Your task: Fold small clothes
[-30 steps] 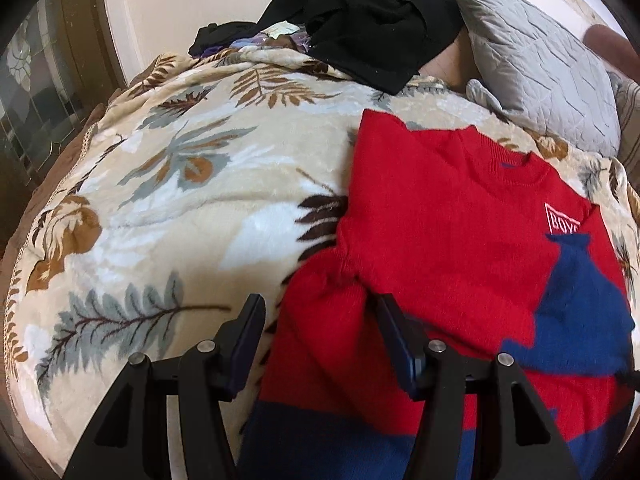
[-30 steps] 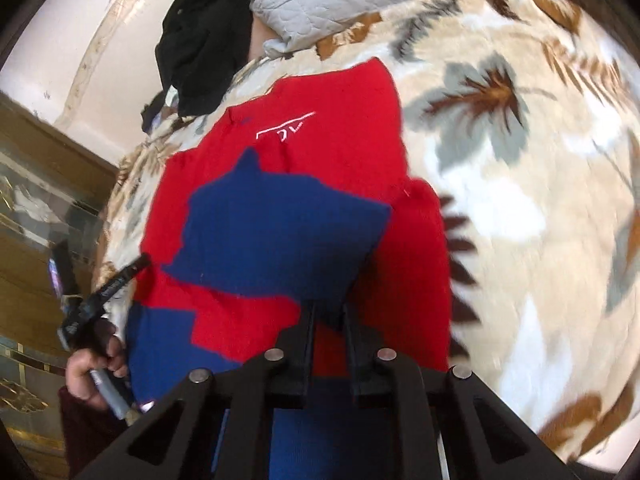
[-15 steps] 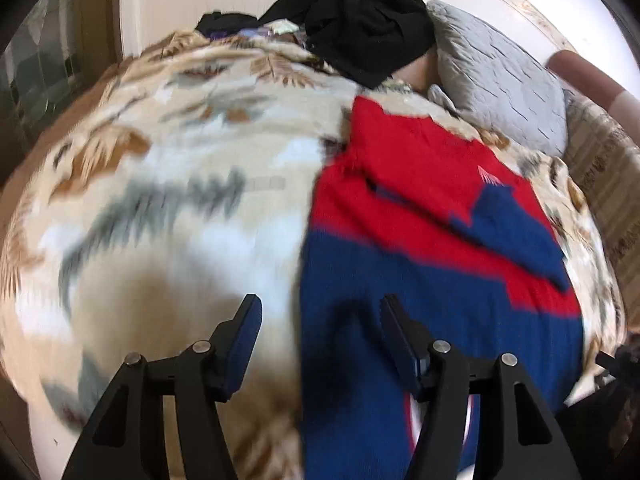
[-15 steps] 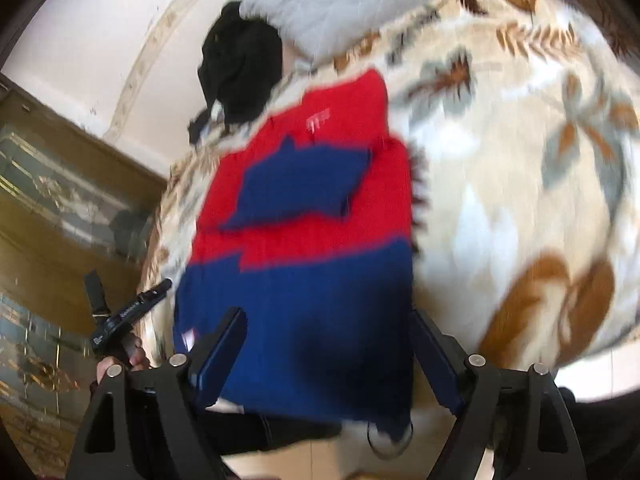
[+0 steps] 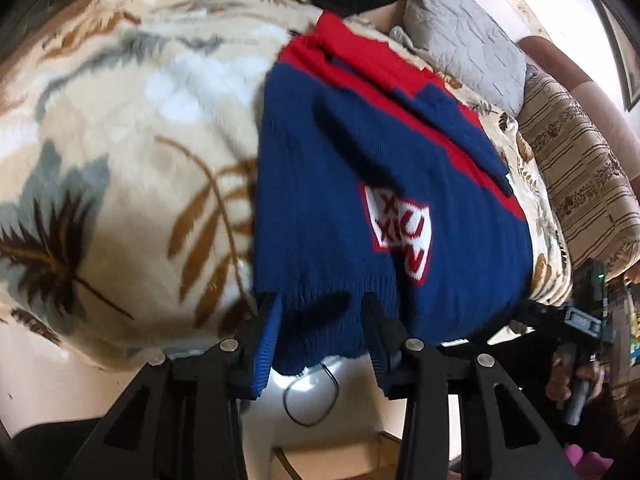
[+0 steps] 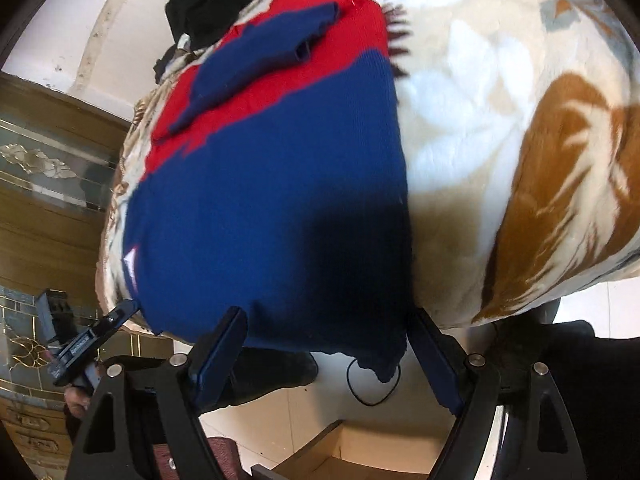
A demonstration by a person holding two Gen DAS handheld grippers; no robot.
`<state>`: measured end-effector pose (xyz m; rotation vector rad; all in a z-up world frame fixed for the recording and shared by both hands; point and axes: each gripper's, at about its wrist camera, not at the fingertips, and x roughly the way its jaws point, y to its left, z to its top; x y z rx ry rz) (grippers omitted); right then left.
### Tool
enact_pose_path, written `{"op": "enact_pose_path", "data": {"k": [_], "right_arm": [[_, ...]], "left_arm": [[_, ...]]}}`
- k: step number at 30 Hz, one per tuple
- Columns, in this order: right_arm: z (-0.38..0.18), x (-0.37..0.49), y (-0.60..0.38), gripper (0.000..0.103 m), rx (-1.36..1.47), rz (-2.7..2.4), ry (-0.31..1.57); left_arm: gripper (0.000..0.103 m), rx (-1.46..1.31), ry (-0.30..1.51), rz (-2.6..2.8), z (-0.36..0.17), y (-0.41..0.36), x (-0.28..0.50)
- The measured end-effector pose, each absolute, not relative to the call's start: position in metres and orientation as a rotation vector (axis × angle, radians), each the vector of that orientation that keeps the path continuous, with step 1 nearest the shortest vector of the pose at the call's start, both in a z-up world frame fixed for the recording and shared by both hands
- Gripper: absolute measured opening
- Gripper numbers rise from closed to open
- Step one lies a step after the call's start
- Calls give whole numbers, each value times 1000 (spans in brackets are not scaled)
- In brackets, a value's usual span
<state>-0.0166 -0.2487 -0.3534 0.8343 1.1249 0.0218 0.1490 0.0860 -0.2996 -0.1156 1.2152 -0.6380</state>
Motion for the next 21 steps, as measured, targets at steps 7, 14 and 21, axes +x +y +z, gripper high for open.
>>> {"op": "enact_pose_path", "data": {"k": [7,14,21], "right_arm": [[-353,-21,-249,36,860,61,1113],[-337,-29,-245,25,877,127,1068],[-364,-14,-243,75,934,64,1172]], "left_arm": [[2,-152,1216,-645,-301,84,153],[11,-113,1201,-539,-296,92,141],[81,-98,1236,-490,-305,85,144]]}}
